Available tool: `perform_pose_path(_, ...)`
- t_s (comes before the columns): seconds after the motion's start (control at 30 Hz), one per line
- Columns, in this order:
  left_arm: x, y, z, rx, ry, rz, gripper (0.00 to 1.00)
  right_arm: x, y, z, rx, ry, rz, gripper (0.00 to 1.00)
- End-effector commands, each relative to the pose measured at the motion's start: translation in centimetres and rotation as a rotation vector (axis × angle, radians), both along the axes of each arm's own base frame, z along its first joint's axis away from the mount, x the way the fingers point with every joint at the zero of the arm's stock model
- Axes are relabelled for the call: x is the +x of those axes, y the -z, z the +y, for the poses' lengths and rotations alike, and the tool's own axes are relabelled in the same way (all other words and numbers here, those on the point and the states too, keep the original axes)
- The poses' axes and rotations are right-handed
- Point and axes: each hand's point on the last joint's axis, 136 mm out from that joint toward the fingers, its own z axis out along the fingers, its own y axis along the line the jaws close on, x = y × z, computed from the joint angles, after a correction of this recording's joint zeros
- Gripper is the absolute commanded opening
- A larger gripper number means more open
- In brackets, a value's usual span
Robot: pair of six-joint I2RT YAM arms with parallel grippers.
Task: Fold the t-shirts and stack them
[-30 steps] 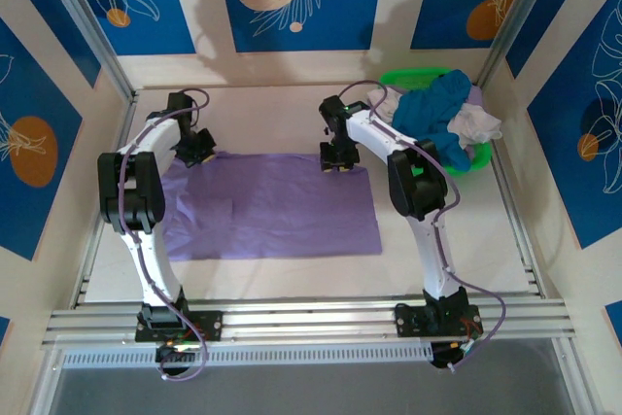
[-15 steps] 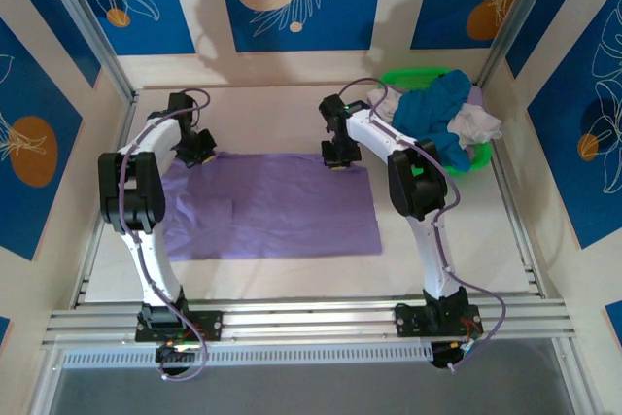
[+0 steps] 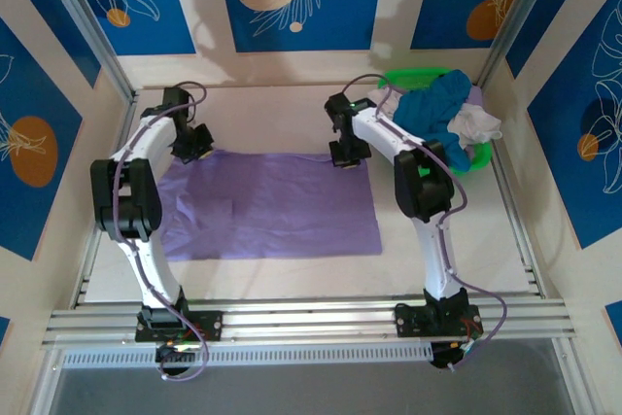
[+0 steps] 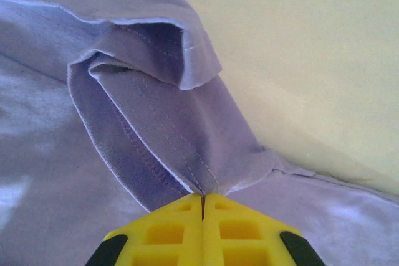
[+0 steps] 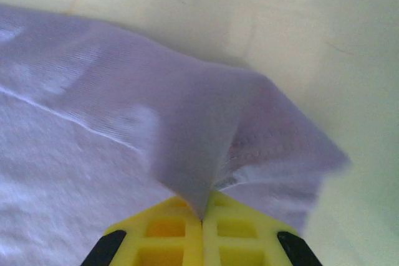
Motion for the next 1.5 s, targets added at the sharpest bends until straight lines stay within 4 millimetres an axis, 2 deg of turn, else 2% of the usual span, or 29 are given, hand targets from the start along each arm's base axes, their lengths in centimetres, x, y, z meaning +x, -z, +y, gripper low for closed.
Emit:
perform_pose_path(0.0, -0.9, -3.1, 0.1, 0.029, 0.026, -0.041, 0.00, -0.6, -3.1, -2.6, -0.063, -0.029, -0.042, 0.00)
perform_pose_path(0.17, -3.0, -4.2, -0.2, 0.027, 0.041, -0.046, 0.00, -1.9, -3.9, -4.3, -0.084, -0.029, -0.039, 0.00)
perform_pose_path(0.37, -6.7, -3.9, -1.6, 0.030, 0.075, -0.019, 0.00, -3.8, -4.3, -5.2, -0.072, -0.026, -0.017, 0.00)
perform_pose_path(0.5, -9.1, -3.8, -0.6, 0.092, 0.066, 0.003, 0.00, -5.2, -3.9, -5.7, -0.078, -0.032, 0.013, 0.00)
perform_pose_path(0.8, -12.9, -3.3, -0.8, 0.139, 0.108, 0.046, 0.00, -8.6, -2.4, -6.2, -0.071, -0.033, 0.108, 0.00)
perform_pose_path(0.93, -14.8, -2.3, -1.1, 0.146, 0.123, 0.089, 0.00, -9.9, -1.2, -6.3, -0.078, -0.031, 0.160, 0.00)
perform_pose_path(1.07, -16.9, -0.1, -1.3, 0.145, 0.127, 0.156, 0.00, -11.0, 0.2, -6.4, -0.103, -0.049, 0.213, 0.00)
perform_pose_path(1.13, -17.9, 0.8, -1.1, 0.152, 0.122, 0.180, 0.00, -11.6, 0.8, -6.5, -0.114, -0.054, 0.241, 0.07)
perform_pose_path(1.2, -18.7, 1.3, -1.0, 0.151, 0.117, 0.187, 0.00, -12.2, 1.1, -6.3, -0.107, -0.052, 0.269, 0.22)
perform_pose_path(1.23, -19.1, 1.5, -1.0, 0.149, 0.114, 0.193, 0.00, -12.5, 1.1, -6.1, -0.098, -0.053, 0.280, 0.27)
perform_pose_path(1.37, -20.0, 2.1, -1.1, 0.134, 0.111, 0.204, 0.11, -13.1, 0.2, -6.4, -0.119, -0.045, 0.285, 0.33)
perform_pose_path(1.47, -20.1, 1.5, -1.0, 0.141, 0.107, 0.187, 0.17, -13.6, -1.8, -6.4, -0.114, -0.036, 0.254, 0.36)
